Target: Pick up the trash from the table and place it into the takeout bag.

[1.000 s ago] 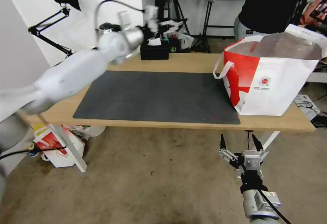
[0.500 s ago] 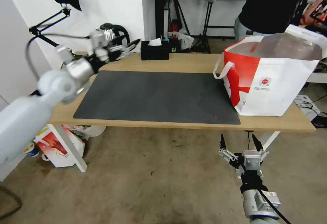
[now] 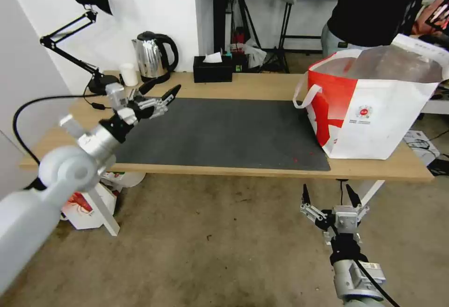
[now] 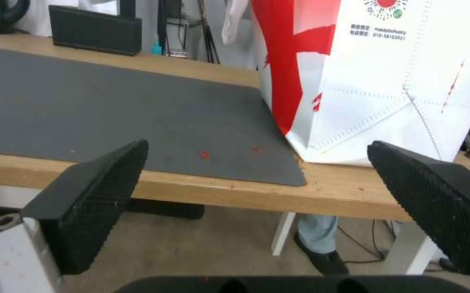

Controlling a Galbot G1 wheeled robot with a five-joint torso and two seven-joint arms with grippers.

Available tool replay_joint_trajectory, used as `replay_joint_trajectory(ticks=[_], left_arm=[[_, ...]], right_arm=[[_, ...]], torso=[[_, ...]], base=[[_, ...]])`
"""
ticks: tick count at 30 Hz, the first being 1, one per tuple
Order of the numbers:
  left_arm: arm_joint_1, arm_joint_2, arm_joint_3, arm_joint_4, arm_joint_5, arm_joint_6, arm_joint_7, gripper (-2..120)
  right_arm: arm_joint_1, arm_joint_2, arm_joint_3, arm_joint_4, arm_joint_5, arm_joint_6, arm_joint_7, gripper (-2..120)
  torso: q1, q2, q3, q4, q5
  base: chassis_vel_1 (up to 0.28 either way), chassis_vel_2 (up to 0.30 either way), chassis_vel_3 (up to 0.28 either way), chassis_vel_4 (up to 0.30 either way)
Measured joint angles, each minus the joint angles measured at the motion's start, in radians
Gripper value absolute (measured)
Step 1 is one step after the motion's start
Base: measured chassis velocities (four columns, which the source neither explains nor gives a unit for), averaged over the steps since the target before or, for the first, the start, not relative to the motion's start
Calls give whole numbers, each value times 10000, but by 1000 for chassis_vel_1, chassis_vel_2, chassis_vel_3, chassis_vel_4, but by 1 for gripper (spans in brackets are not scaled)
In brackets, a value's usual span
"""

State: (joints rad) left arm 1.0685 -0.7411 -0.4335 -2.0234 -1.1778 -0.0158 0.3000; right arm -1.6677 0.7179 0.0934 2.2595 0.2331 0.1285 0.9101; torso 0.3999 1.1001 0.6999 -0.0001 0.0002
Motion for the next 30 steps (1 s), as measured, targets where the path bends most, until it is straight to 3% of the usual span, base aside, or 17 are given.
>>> replay_joint_trajectory(ticks=[4, 10, 12, 13, 15, 24, 27, 30], left_arm=[[947, -983, -576, -384, 533, 43, -130, 100], [2183, -1852, -1001, -722, 1706, -244, -281, 100], [2720, -2514, -1234, -1104, 2459, -413, -493, 100], [2720, -2514, -1234, -1104, 2459, -413, -493, 100], [3017, -3172, -1395, -1303, 3623, -630, -649, 100], [3284, -3825, -1476, -1417, 4854, -884, -936, 100], [3446, -4114, -1476, -1514, 5436, -1063, -1217, 100], [3914, -4731, -1481, -1766, 6596, -1409, -1973, 100]], right_arm=[[0, 0, 0, 0, 0, 0, 1, 100], [0, 0, 0, 0, 0, 0, 2, 100], [0, 0, 0, 0, 0, 0, 0, 100], [0, 0, 0, 0, 0, 0, 0, 100], [-1, 0, 0, 0, 0, 0, 1, 100], [1, 1, 0, 0, 0, 0, 1, 100], [0, 0, 0, 0, 0, 0, 2, 100], [0, 0, 0, 0, 0, 0, 1, 100]], torso=[[1, 0, 0, -3, -2], [1, 0, 1, 2, -2], [0, 0, 0, 3, 1], [0, 0, 0, 3, 1], [1, 0, 0, 1, 1], [1, -1, 0, 0, -1], [1, 0, 0, 0, -2], [1, 0, 1, 0, 0]], base=[[0, 0, 0, 0], [0, 0, 0, 0], [0, 0, 0, 0], [0, 0, 0, 0], [0, 0, 0, 0], [0, 0, 0, 0], [0, 0, 0, 0], [0, 0, 0, 0]])
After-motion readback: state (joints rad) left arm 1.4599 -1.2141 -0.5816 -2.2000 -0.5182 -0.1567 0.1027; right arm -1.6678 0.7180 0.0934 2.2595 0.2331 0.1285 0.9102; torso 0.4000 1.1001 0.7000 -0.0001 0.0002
